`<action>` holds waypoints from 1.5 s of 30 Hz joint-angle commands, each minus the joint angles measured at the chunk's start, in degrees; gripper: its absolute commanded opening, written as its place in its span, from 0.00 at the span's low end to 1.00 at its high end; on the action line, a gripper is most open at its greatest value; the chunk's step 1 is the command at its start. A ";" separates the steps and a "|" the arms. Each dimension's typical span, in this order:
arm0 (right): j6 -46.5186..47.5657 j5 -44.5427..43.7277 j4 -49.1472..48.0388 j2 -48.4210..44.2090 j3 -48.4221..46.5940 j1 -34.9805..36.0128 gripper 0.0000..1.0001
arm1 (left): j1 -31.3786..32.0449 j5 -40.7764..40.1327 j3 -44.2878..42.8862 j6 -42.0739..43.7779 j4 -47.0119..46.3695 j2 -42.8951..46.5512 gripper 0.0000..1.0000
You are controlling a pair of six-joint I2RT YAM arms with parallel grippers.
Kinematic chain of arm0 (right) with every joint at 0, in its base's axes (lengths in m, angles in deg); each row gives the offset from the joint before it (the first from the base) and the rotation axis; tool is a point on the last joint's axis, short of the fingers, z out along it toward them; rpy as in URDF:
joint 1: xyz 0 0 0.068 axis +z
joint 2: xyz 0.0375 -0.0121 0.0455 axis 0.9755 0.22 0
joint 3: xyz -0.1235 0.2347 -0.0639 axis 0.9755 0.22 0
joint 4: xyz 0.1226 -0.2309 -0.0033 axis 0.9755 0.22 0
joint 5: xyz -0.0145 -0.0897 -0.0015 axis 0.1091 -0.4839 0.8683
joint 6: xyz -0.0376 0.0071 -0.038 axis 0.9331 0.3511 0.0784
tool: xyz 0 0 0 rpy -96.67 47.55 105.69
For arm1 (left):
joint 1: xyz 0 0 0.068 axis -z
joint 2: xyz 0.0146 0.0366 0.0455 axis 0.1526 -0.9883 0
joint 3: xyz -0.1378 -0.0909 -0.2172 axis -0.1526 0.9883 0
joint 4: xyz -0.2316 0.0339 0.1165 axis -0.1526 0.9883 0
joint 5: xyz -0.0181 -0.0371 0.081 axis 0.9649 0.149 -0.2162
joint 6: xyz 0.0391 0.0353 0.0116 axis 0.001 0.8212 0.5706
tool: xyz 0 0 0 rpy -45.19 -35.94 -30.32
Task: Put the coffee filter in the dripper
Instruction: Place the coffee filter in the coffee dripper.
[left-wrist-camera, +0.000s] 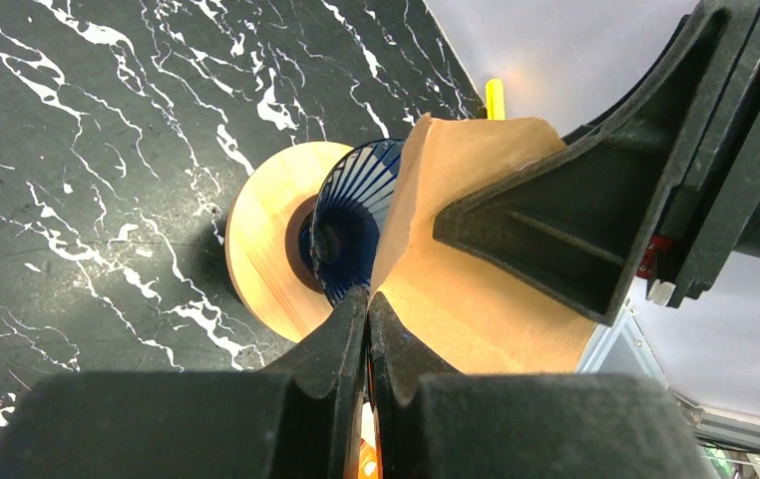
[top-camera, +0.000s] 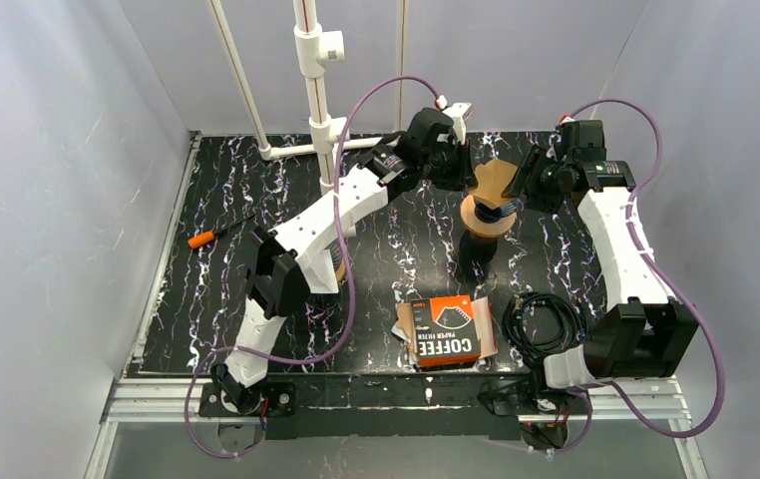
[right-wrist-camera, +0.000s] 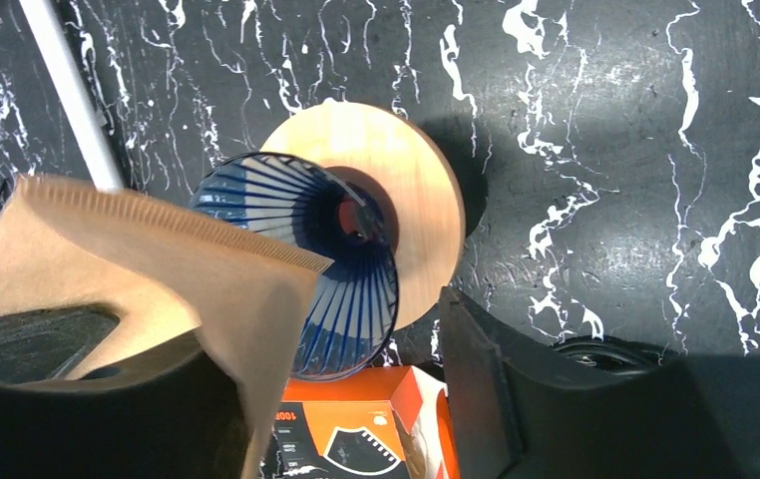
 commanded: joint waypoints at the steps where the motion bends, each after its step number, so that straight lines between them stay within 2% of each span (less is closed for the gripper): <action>1: -0.08 -0.55 -0.62 1.28 -0.91 -1.48 0.62 | -0.21 0.29 -1.32 0.10 1.03 -0.87 0.04; 7: 0.18 -0.33 0.06 2.11 -0.79 -1.91 0.57 | -0.22 -1.74 -1.66 1.47 3.33 -1.06 0.04; 16: -0.52 1.32 -0.40 1.52 -0.39 -1.91 0.58 | -0.22 -3.43 -1.84 2.46 4.21 -0.68 0.08; 20: -1.64 3.91 -1.49 1.65 -0.56 -1.91 0.60 | -0.20 -1.68 -1.67 1.63 2.10 -0.28 0.16; 24: -3.11 6.21 -2.37 1.80 -0.56 -3.61 0.60 | -0.22 -1.73 -0.79 0.57 0.48 0.49 0.29; 30: -5.23 9.38 -3.95 1.74 1.09 -4.51 0.62 | -0.21 -1.99 0.00 -0.03 0.55 0.74 0.40; 38: -6.16 10.08 -4.36 2.09 2.32 -5.15 0.60 | -0.27 -2.87 1.07 0.48 2.34 0.91 0.40; 45: -6.40 10.50 -5.21 3.47 3.55 -5.14 0.53 | -0.67 -3.01 1.98 0.10 2.48 0.66 0.39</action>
